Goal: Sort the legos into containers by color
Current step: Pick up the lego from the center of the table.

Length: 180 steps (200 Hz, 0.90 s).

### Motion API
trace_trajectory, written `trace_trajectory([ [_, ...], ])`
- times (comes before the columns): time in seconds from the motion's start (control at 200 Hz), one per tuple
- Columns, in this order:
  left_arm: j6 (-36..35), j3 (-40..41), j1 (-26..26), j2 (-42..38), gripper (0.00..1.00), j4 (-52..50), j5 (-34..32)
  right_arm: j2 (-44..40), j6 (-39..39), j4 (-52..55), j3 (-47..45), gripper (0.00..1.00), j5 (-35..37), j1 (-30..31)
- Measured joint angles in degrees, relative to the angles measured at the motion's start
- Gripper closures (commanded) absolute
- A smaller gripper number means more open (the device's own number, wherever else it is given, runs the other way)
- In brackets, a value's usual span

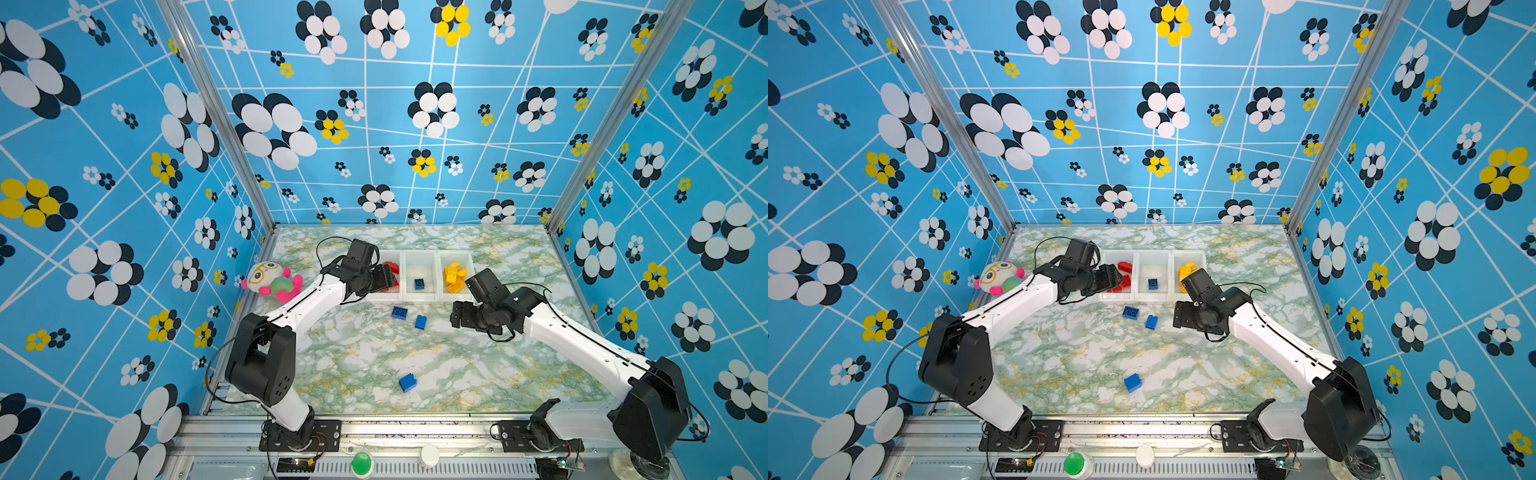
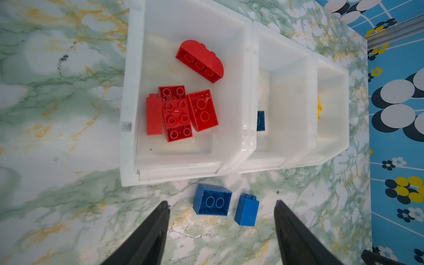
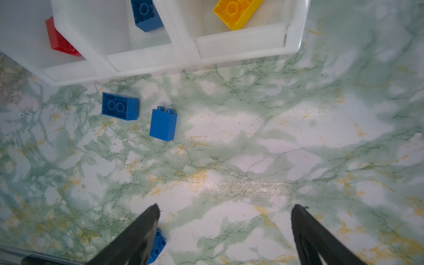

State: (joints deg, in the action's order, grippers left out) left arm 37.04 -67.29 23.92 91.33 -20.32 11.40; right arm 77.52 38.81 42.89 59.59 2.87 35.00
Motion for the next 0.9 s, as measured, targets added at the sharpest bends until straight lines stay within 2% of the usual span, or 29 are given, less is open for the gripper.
trace_trajectory([
  [0.405,1.51,13.81,0.0,-13.53,0.11,3.3,1.86,8.66,2.4,-3.32,3.98,0.08,1.4,5.14],
  [0.585,1.57,17.2,0.0,-16.06,0.07,4.07,2.51,15.23,3.04,-4.48,8.02,0.09,2.78,7.65],
  [0.9,2.21,19.23,-0.02,-17.59,0.01,5.07,3.26,24.96,4.42,-5.2,14.19,0.19,4.9,9.51],
])
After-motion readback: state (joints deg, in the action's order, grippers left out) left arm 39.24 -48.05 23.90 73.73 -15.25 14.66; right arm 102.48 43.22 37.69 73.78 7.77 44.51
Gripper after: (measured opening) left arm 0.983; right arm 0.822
